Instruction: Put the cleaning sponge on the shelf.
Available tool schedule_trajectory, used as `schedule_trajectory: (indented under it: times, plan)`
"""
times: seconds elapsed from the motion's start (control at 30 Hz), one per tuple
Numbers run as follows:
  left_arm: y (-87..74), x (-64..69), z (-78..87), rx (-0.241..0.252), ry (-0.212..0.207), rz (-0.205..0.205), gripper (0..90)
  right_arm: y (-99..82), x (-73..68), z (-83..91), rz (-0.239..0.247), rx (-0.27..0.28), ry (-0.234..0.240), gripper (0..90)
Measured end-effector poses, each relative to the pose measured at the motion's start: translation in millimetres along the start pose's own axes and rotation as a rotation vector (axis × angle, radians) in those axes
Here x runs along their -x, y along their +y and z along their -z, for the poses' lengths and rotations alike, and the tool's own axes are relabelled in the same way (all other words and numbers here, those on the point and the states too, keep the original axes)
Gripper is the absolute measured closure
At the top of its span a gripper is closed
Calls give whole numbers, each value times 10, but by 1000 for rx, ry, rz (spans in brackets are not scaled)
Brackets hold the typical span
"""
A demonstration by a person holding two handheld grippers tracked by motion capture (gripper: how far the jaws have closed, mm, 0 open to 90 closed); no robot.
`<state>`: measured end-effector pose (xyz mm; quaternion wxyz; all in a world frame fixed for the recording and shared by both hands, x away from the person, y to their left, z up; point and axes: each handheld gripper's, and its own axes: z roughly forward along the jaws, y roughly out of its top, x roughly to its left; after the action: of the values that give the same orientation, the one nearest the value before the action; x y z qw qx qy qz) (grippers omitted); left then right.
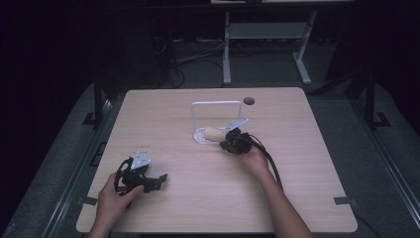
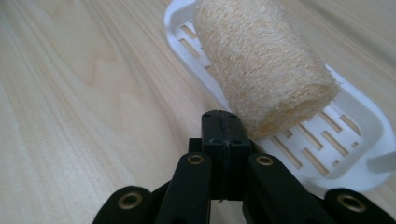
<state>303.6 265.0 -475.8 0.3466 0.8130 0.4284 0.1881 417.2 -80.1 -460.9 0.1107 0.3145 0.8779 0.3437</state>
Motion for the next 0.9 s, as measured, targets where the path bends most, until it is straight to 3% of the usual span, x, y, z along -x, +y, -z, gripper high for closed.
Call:
schedule_trajectory:
  times: [0.53, 0.9]
  plan:
    - [2, -1, 4, -5, 0, -1, 127, -15, 156, 50, -32, 4, -73, 898]
    - [0, 0, 0, 0, 0, 0, 127, -48, 144, 110, -37, 16, -48, 897]
